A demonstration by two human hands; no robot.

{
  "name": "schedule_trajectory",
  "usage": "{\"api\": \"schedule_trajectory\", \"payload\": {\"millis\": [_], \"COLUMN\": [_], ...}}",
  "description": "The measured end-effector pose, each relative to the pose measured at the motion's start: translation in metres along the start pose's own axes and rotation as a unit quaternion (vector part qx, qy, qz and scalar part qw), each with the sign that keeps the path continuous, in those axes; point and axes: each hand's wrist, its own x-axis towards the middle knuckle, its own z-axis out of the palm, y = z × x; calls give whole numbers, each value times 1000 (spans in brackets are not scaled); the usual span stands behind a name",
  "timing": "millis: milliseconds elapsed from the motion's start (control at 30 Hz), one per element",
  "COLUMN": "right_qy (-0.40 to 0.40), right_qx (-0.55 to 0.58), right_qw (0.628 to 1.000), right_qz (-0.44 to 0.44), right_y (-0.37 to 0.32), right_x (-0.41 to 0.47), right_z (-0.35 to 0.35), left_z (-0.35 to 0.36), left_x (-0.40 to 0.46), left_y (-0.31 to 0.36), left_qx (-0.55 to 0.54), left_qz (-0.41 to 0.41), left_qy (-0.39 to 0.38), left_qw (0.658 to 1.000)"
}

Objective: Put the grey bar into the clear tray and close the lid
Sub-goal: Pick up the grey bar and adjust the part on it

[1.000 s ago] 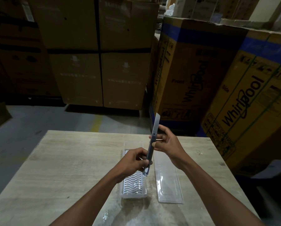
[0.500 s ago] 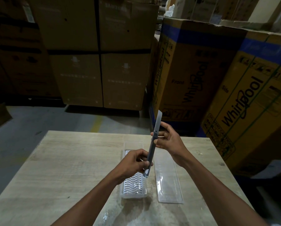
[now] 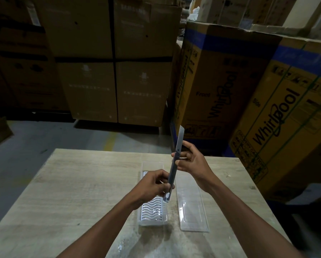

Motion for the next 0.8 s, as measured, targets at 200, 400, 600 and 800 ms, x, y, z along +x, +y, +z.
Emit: {"api": "schedule_trajectory", "payload": {"millis": [200,400,600,800], "right_qy": [5,2,3,5], "right_qx": [4,7,5,-5], "right_qw": [1000,1000,1000,1000], "right_qz": [1,1,5,8], "right_y": [2,2,5,10], "right_x": [-2,-2,-2,-1], "right_z": [0,1,2,4], "left_z": [1,1,1,2], "left_x": [-1,-1,0,1], "left_y": [2,5,4,2], "left_qx": [-7,-5,-2,-6], "left_qz": [-1,0,-3,-6], "left_qy": [-4,-3,-2,0], "left_qw": [1000,1000,1000,1000]}}
